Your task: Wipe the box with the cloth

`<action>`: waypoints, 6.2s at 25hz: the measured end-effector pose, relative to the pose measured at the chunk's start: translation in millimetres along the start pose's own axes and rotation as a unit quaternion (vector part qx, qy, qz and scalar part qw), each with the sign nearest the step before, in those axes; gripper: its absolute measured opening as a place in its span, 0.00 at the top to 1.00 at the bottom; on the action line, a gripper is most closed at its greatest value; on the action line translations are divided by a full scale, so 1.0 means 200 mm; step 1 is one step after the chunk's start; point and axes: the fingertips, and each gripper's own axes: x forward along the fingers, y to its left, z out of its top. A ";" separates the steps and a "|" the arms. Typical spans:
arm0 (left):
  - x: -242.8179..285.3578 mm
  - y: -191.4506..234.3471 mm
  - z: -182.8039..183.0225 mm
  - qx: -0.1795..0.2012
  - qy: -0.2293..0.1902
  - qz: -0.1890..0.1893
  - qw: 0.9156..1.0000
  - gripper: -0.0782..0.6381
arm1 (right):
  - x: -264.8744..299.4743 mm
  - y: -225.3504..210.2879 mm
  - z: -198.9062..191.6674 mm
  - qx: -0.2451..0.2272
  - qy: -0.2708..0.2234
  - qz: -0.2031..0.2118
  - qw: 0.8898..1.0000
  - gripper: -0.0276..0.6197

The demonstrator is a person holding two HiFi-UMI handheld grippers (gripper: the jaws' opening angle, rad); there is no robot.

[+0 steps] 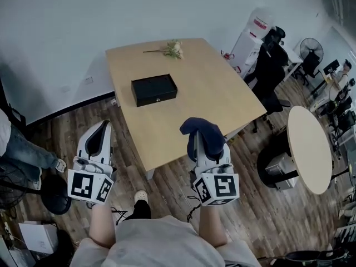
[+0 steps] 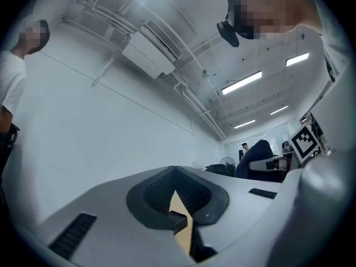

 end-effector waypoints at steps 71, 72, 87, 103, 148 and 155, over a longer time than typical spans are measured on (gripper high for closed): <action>1.02 0.71 -0.55 -0.013 0.072 0.193 0.978 0.88 | 2.09 0.22 -1.37 0.007 0.313 0.294 0.903 0.83; 1.02 0.71 -0.55 -0.012 0.074 0.195 0.978 0.88 | 2.10 0.23 -1.41 0.011 0.321 0.295 0.900 0.83; 0.90 0.82 -0.58 -0.020 0.086 0.218 0.972 0.88 | 2.23 0.42 -1.74 -0.024 0.386 0.281 0.878 0.83; 0.83 0.92 -0.58 -0.028 0.082 0.231 0.969 0.88 | 2.18 0.38 -1.74 -0.055 0.386 0.262 0.883 0.67; 1.11 0.67 -0.58 -0.029 0.075 0.183 0.980 0.88 | 2.23 -0.51 -1.84 -0.145 0.431 0.116 0.883 0.86; 1.09 0.66 -0.56 -0.030 0.071 0.187 0.979 0.88 | 2.23 -0.51 -1.82 -0.117 0.432 0.112 0.887 0.85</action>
